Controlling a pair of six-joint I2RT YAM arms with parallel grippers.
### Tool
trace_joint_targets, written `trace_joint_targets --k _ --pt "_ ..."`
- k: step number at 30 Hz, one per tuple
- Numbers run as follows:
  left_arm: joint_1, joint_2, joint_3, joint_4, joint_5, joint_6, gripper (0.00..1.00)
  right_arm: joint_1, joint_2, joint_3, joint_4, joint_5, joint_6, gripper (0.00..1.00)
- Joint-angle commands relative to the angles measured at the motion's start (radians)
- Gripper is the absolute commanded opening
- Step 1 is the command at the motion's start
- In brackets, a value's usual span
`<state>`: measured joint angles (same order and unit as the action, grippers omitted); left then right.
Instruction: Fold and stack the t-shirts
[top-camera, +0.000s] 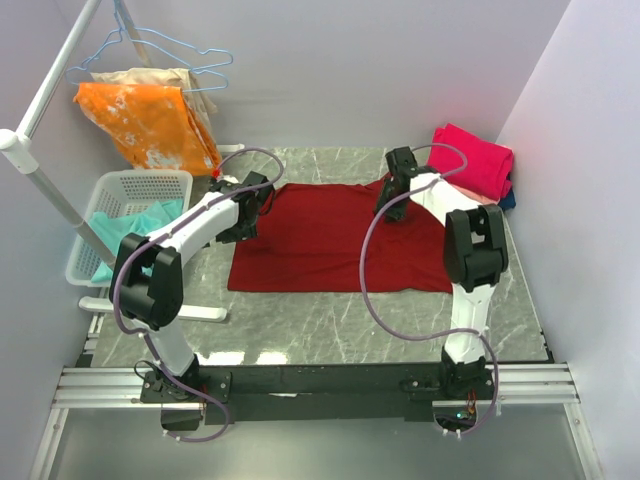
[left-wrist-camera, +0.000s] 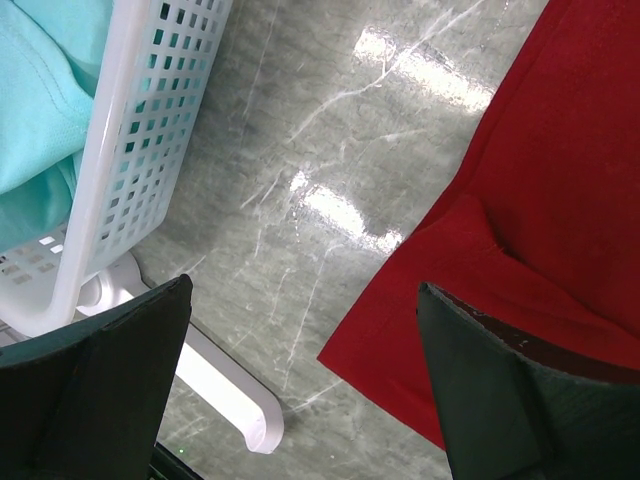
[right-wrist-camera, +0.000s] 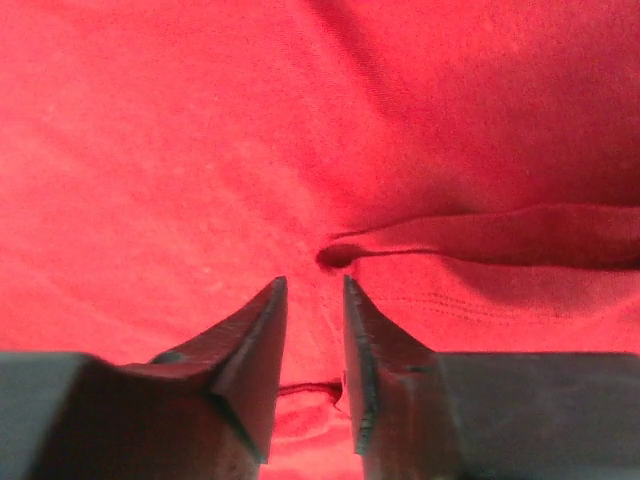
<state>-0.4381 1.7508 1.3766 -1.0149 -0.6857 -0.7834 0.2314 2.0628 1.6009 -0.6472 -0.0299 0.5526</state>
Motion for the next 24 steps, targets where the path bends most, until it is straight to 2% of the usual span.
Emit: trace_joint_targets --k 1,4,10,13,20,24 --pt "-0.005 0.007 0.03 -0.001 -0.002 -0.017 0.99 0.008 -0.157 -0.087 0.121 0.008 -0.039 0.43" --pt "-0.008 0.009 0.024 0.012 0.014 -0.014 0.99 0.005 -0.213 -0.117 0.123 0.077 -0.03 0.45" --pt "-0.028 -0.002 -0.033 0.068 0.092 0.018 0.99 -0.017 -0.254 -0.159 -0.075 0.186 0.036 0.46" --pt "-0.036 -0.001 -0.086 0.099 0.147 0.013 0.99 -0.018 -0.285 -0.246 -0.135 0.226 0.044 0.46" --pt "-0.039 -0.019 -0.192 0.157 0.213 -0.016 0.99 -0.023 -0.464 -0.536 -0.071 0.182 0.078 0.48" --pt "-0.039 0.006 -0.217 0.171 0.212 -0.033 0.99 -0.037 -0.512 -0.617 -0.043 0.176 0.092 0.5"
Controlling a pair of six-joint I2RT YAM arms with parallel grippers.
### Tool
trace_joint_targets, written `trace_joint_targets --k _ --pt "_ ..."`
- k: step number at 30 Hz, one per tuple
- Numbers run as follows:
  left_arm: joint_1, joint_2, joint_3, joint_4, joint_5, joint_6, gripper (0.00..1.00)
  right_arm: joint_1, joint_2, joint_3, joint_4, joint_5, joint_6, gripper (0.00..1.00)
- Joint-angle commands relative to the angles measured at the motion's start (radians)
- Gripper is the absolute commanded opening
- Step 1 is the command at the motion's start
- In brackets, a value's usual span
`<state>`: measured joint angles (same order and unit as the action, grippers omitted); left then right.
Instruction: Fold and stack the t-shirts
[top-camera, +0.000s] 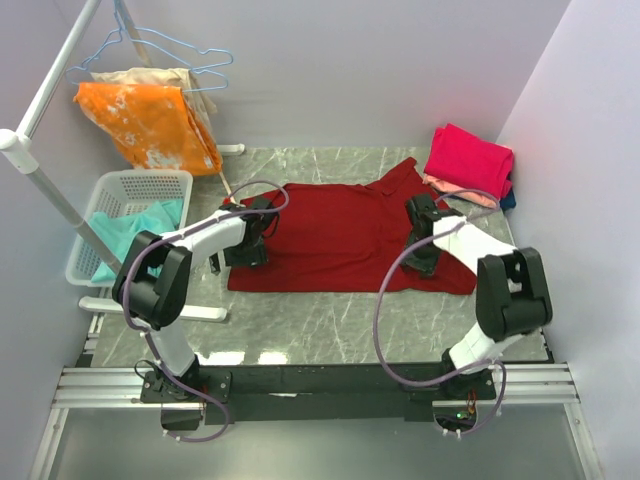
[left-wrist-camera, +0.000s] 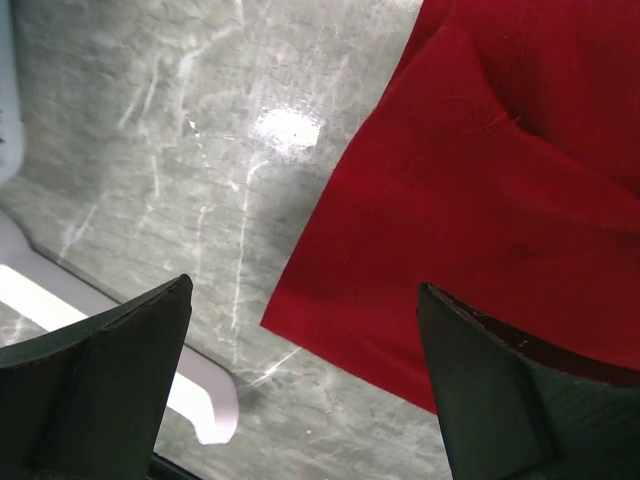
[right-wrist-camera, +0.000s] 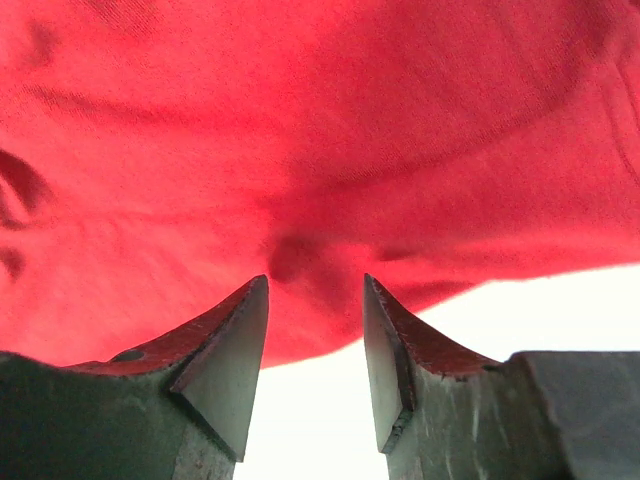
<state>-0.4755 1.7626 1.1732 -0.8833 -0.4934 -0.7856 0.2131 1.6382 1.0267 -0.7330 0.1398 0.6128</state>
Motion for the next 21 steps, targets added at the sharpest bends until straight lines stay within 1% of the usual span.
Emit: trace_joint_targets --k 1,7,11,14,19,21 --pt "-0.003 0.012 -0.015 0.037 0.018 -0.033 0.99 -0.024 -0.087 -0.054 0.043 0.009 0.034 0.5" --pt "-0.005 0.066 -0.061 0.024 -0.011 -0.044 0.99 -0.044 -0.038 -0.114 0.069 -0.023 0.035 0.5" --pt "-0.008 0.081 -0.075 -0.031 -0.079 -0.061 0.99 -0.047 0.004 -0.135 0.083 -0.051 0.03 0.5" --pt "-0.012 0.086 -0.079 -0.094 -0.145 -0.076 0.99 -0.047 0.025 -0.134 0.063 -0.049 0.027 0.5" --pt "-0.023 0.083 -0.101 -0.19 -0.22 -0.11 0.99 -0.049 0.012 -0.142 0.023 -0.02 0.024 0.5" --pt "-0.041 0.078 -0.098 -0.218 -0.226 -0.129 0.99 -0.047 -0.001 -0.149 0.017 -0.02 0.021 0.5"
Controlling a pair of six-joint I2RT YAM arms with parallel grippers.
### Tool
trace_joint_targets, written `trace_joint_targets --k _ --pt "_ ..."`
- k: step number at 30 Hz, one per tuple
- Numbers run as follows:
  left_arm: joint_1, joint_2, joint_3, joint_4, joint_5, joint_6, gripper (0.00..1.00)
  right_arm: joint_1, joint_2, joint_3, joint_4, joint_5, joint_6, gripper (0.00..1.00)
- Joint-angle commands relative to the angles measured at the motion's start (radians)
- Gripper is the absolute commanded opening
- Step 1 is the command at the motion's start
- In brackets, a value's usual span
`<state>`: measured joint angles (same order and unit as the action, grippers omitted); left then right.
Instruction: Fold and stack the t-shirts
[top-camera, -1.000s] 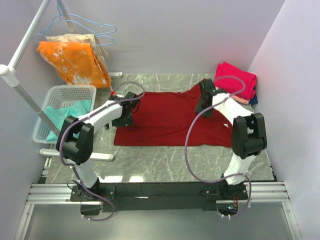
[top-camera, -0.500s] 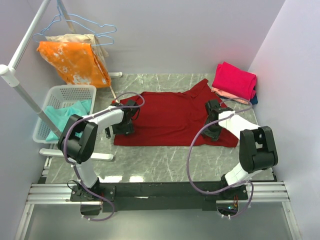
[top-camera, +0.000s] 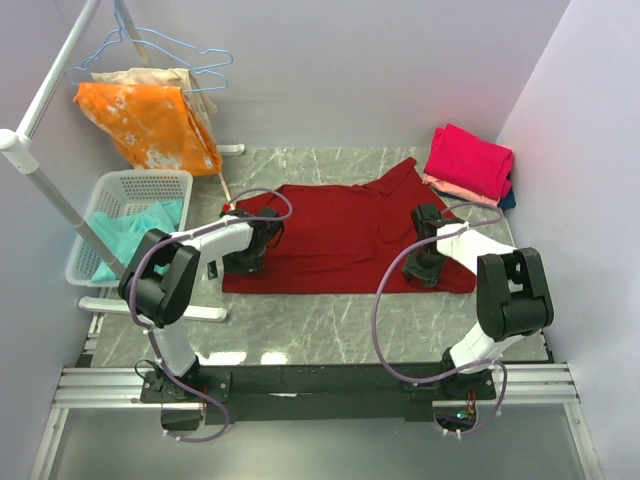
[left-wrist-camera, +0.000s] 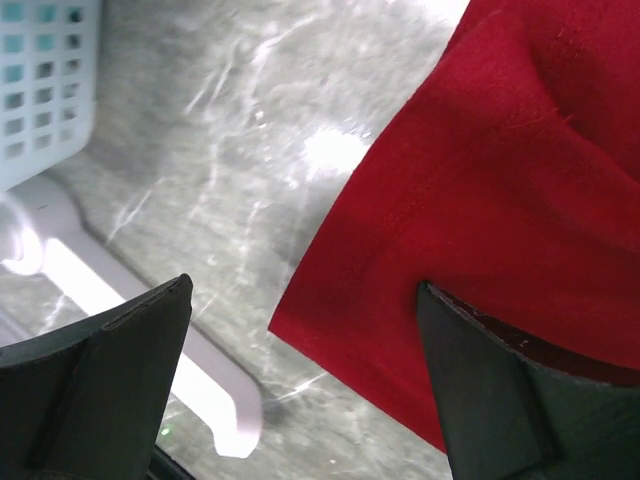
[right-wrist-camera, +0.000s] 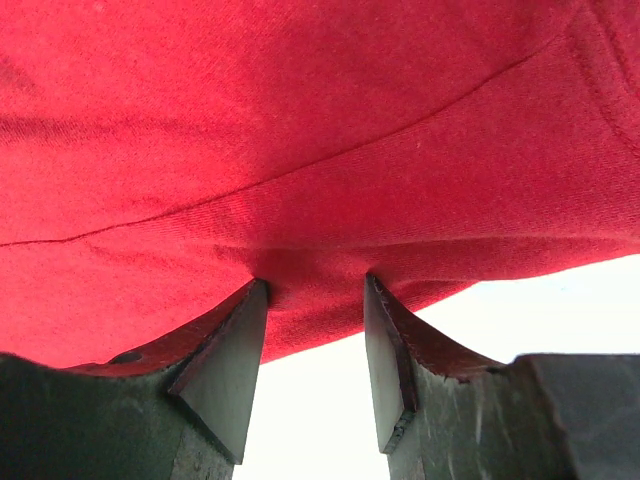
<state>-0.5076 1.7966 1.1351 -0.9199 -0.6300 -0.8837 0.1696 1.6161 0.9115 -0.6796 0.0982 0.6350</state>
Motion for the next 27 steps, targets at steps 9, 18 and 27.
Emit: trace_joint_targets --k 9,18,27 --pt "-0.04 -0.072 -0.126 -0.126 0.177 -0.052 0.99 -0.005 -0.068 -0.098 -0.061 0.011 0.006 0.5" --pt "-0.049 -0.183 -0.219 -0.134 0.276 -0.198 0.99 -0.005 -0.212 -0.198 -0.092 -0.012 0.029 0.5" --pt "-0.106 -0.256 -0.233 -0.18 0.273 -0.282 0.99 -0.001 -0.366 -0.157 -0.167 0.014 0.078 0.49"
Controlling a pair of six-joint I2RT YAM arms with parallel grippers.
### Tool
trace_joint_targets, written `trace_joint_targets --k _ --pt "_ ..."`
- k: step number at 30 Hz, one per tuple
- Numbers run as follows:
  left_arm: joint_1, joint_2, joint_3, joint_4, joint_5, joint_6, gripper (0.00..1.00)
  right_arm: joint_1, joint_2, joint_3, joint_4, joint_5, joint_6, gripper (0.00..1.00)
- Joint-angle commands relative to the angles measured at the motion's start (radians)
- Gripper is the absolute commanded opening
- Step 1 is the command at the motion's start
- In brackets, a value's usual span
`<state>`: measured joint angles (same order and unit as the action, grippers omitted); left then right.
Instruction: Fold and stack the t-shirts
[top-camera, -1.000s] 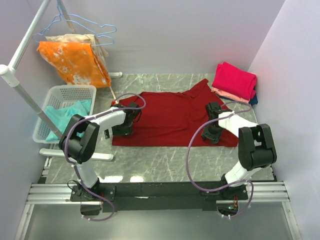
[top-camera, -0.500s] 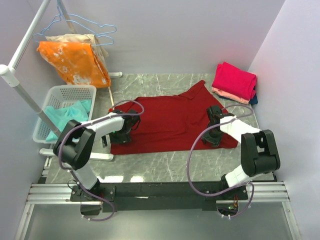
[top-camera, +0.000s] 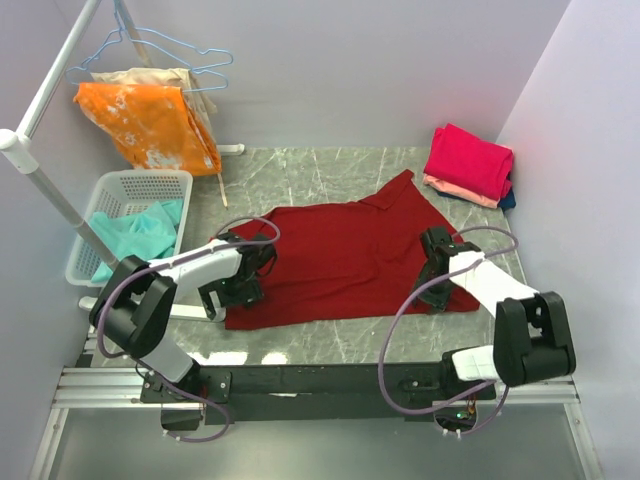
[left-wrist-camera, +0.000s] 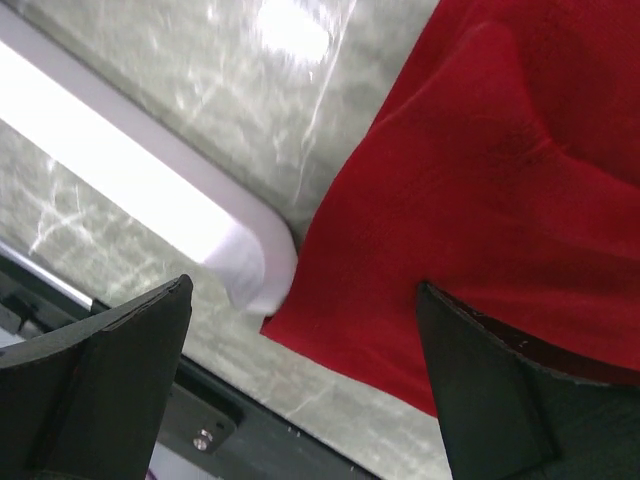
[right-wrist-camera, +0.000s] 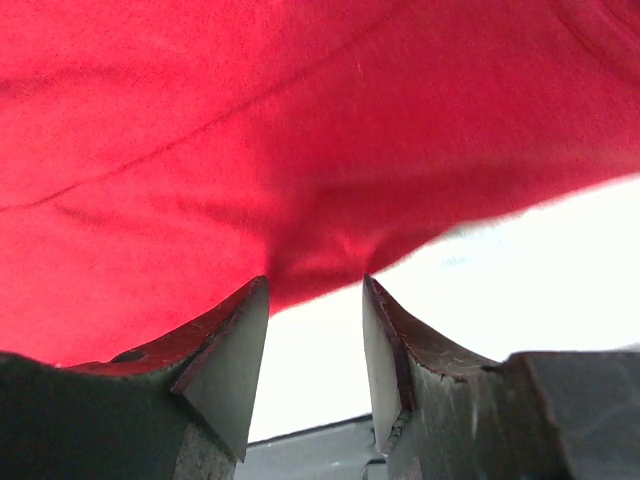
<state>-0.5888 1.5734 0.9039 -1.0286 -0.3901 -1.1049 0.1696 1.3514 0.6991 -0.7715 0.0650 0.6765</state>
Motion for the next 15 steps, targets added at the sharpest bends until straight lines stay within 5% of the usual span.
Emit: trace_joint_targets --k 1,6,11,15 --pt "-0.025 -0.047 0.019 -0.106 0.01 -0.07 1.0 -0.002 -0.153 0.075 -0.098 0.071 0.046 0.49" --pt "-0.022 -0.084 0.257 -0.182 -0.179 -0.107 1.0 -0.002 -0.276 0.235 -0.106 0.107 0.044 0.51" --pt "0.066 -0.036 0.388 -0.078 -0.198 -0.038 0.98 -0.002 -0.197 0.341 -0.06 0.078 0.031 0.52" --pt "0.155 0.066 0.415 0.088 -0.145 0.01 0.81 0.001 -0.109 0.385 -0.02 0.029 0.024 0.52"
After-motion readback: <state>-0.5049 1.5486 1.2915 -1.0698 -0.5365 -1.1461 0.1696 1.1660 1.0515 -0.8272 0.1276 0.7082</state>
